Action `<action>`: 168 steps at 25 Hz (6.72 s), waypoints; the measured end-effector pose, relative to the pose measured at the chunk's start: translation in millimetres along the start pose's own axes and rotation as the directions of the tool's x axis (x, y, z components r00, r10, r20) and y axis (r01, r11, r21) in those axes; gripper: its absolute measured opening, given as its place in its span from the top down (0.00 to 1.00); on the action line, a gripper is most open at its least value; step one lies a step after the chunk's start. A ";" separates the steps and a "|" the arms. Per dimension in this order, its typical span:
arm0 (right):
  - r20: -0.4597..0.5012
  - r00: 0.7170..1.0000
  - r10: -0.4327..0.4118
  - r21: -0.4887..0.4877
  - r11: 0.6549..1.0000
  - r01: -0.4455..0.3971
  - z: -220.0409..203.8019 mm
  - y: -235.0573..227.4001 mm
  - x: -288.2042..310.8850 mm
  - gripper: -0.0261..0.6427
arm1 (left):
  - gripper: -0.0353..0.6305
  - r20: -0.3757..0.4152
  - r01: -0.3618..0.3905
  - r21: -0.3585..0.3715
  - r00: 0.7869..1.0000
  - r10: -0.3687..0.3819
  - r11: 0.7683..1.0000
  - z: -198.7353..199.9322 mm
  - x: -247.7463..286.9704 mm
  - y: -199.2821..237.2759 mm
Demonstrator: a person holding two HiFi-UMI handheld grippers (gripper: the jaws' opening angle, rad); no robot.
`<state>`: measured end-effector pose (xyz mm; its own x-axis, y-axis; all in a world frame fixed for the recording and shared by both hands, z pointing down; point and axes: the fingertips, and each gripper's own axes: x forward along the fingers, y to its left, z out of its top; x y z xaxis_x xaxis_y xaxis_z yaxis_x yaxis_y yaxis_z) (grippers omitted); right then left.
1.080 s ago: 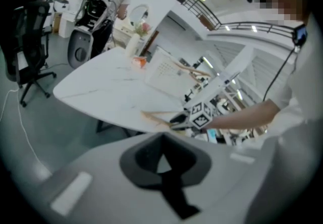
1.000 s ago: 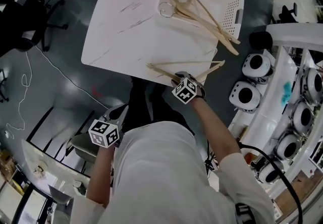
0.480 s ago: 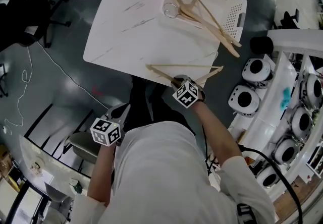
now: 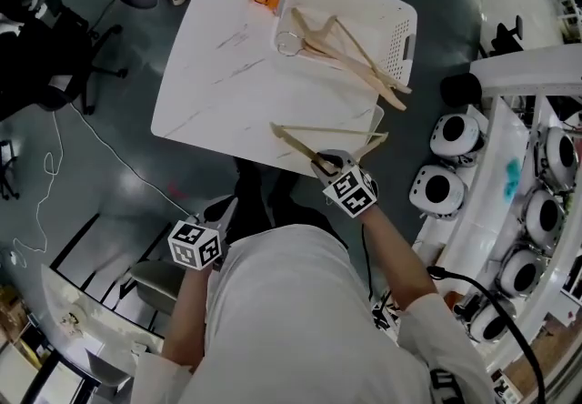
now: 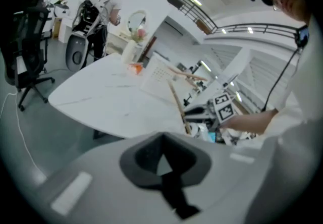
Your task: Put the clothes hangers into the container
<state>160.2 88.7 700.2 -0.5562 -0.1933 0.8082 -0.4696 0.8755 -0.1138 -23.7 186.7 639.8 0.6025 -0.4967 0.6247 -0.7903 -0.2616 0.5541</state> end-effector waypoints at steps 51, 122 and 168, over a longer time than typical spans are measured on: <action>0.279 0.870 -0.407 0.204 0.910 0.360 146.0 -155.1 -292.4 0.84 | 0.94 -0.021 0.284 0.195 0.958 -0.286 0.939 157.3 76.2 -5.6; -0.293 0.897 0.330 0.057 0.943 -0.328 210.0 -199.7 -7.0 0.79 | 0.94 0.032 0.149 -0.003 0.988 -0.149 0.989 129.6 12.6 91.7; 0.558 0.770 -0.309 0.484 0.875 0.001 110.9 -36.4 -215.9 0.95 | 0.94 0.237 0.142 0.358 0.942 -0.237 0.923 177.1 13.4 -81.2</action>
<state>221.4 49.5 465.8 -0.6659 -0.6665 0.3352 -0.7430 0.5520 -0.3783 28.8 54.7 505.7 0.7286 -0.6019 0.3269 -0.6835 -0.6087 0.4029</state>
